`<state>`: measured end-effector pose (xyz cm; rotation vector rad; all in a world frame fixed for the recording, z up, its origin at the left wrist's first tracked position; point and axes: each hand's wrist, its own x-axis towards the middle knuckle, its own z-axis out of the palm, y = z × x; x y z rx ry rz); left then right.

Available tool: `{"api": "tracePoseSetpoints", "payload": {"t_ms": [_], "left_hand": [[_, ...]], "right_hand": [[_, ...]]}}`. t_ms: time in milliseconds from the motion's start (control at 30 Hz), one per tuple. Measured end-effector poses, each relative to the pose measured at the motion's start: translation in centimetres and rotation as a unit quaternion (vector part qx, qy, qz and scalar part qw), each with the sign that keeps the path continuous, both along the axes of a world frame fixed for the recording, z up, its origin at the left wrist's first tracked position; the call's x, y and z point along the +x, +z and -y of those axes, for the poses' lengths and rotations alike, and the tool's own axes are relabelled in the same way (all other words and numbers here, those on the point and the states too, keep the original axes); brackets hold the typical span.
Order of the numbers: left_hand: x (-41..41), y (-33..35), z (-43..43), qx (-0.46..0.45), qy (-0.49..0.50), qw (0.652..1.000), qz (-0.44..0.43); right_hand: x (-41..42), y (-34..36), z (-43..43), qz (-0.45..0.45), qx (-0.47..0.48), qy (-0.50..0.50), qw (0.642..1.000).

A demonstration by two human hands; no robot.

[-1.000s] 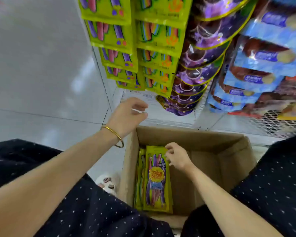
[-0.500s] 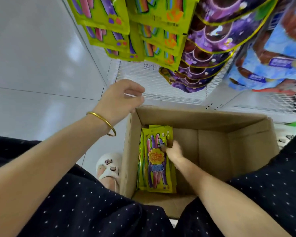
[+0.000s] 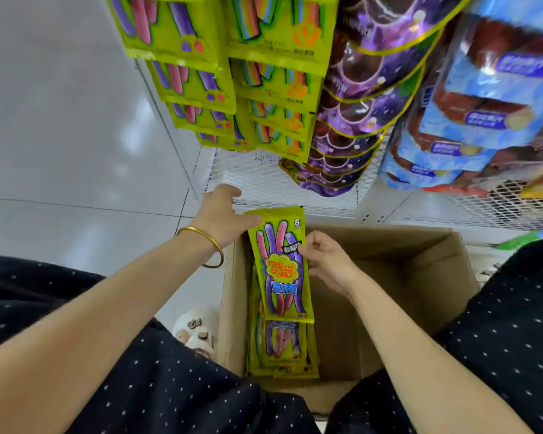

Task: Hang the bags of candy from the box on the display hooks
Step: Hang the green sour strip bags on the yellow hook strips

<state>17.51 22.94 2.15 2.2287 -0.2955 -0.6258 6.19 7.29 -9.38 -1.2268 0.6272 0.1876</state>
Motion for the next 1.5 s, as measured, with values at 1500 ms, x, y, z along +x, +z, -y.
{"api": "tracePoseSetpoints", "payload": {"t_ms": [1500], "left_hand": [[12.8,49.6,1.5,-0.441,0.081,0.838,0.311]], "right_hand": [[16.8,59.3,-5.0,0.463,-0.566,-0.12,0.671]]}}
